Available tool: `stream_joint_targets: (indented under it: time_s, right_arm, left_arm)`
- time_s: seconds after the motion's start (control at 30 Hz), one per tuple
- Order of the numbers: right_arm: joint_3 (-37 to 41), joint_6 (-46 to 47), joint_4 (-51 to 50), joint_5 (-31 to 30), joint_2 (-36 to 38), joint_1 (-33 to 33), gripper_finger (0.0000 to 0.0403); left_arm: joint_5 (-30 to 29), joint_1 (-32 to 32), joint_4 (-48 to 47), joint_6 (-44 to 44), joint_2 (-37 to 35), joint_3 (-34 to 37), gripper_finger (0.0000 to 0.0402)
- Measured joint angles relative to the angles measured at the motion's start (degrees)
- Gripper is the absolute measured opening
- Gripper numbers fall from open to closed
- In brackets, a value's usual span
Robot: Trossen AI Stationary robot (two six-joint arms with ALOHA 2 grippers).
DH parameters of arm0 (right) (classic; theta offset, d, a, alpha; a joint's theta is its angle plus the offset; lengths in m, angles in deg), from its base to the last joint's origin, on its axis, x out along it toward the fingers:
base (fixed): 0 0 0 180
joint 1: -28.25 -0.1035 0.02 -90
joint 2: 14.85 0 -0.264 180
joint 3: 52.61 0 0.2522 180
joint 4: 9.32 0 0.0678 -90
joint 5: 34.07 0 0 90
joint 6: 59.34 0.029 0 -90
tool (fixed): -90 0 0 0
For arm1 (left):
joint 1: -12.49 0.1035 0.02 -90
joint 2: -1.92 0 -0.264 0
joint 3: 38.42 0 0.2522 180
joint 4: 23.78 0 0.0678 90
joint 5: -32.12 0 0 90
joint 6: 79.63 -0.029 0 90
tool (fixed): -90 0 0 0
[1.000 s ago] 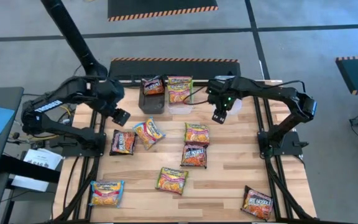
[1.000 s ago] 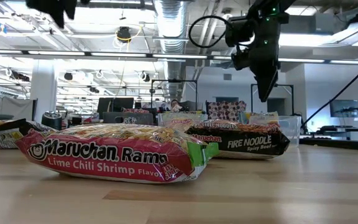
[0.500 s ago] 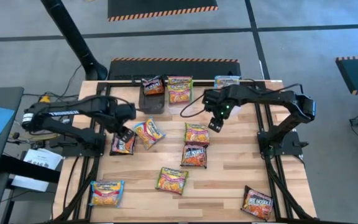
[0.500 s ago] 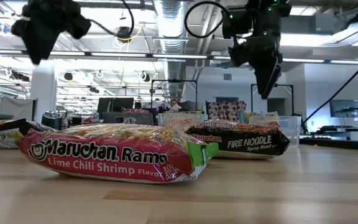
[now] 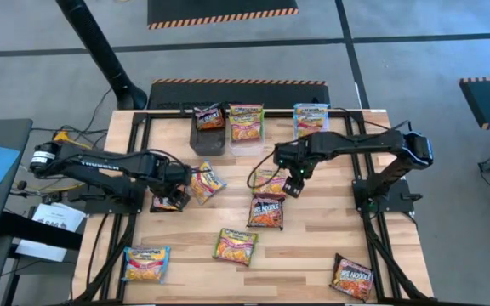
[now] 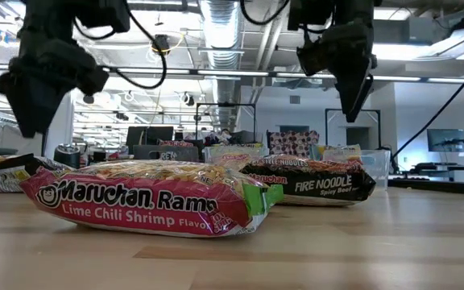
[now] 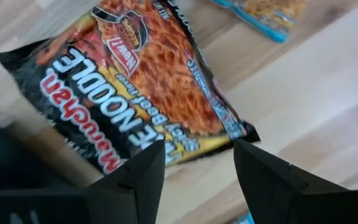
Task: Sort Maruchan noodles
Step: Put the black noodle pack into the black bin
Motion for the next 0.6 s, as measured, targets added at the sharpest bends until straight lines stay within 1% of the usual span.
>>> stream_joint_targets:
  time_s: [0.1,0.27,0.4,0.6]
  right_arm:
    - [0.0,0.08,0.22,0.0,0.0,-2.28,0.0222]
    - [0.0,0.11,1.55,-0.01,0.0,-5.17,0.0222]
    - [0.0,0.2,2.96,-0.02,0.0,-6.66,0.0222]
    - [0.0,3.31,3.76,-0.16,0.0,-7.46,0.0222]
  left_arm:
    - [-1.02,-0.02,3.26,2.62,0.0,2.91,0.0179]
    - [-2.23,-0.02,5.75,5.72,-0.02,6.68,0.0179]
    - [-2.13,-0.02,8.04,6.34,-0.25,8.94,0.0179]
    - [-3.27,-0.04,9.39,8.44,-0.42,10.73,0.0179]
